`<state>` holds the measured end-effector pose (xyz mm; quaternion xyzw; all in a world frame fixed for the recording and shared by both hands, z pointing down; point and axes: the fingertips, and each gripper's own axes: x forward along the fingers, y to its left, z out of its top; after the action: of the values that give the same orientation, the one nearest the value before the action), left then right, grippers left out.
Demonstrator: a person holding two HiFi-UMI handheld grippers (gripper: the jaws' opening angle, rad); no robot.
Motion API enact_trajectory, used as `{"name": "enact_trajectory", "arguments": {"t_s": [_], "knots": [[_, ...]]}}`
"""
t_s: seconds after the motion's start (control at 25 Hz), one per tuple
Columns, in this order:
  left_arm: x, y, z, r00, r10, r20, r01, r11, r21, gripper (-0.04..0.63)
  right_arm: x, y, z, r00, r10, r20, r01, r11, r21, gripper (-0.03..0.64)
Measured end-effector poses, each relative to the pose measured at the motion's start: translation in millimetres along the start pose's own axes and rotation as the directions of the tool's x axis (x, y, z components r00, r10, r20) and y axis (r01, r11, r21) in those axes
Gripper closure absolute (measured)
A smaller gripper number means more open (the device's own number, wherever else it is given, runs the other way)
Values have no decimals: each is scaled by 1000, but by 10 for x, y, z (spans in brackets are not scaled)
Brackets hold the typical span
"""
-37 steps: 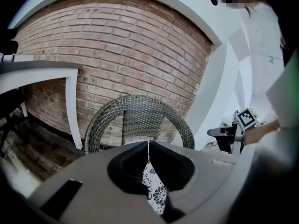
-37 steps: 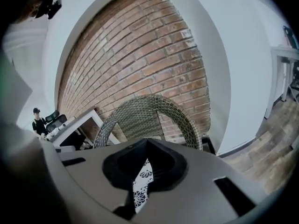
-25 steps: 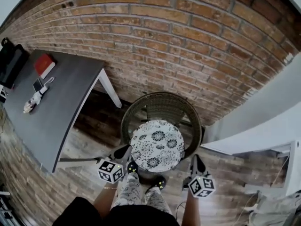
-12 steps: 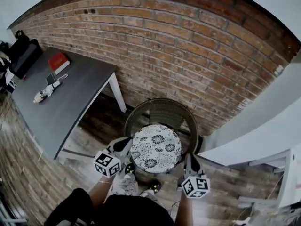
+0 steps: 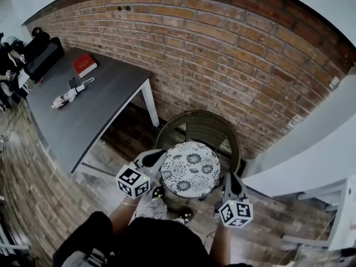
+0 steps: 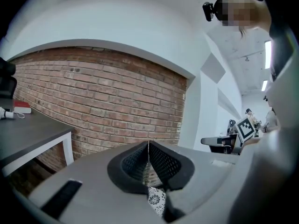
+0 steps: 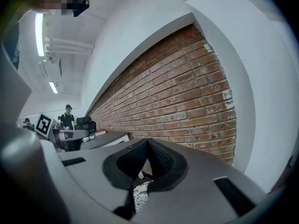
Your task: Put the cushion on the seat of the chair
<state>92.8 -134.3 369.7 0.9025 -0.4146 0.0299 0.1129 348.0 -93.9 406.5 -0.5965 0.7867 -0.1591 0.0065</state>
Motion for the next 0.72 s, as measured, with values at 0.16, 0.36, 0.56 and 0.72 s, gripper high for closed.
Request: {"name": "enact_trajectory", "arguments": {"t_s": [0.16,0.36,0.56,0.72], "knots": [[-28,-36,45,1000,1,8,-1,1000,16,586,-16,26,49,1000,-1,7,1,1000,-2,618],[-47,-54,60,1000,14,3,-14,999,48,586,-5,111,58,1000,28,2,-28,1000,-6,618],[-32,-100,101,1000,13,16,-14,998,57,586,-6,125,89,999,39,7,-39,999,-11,618],[-39,-118,91,1000,20,17,-20,999,50,586,-12,121,68,999,48,-2,-48,999,-15,618]]}}
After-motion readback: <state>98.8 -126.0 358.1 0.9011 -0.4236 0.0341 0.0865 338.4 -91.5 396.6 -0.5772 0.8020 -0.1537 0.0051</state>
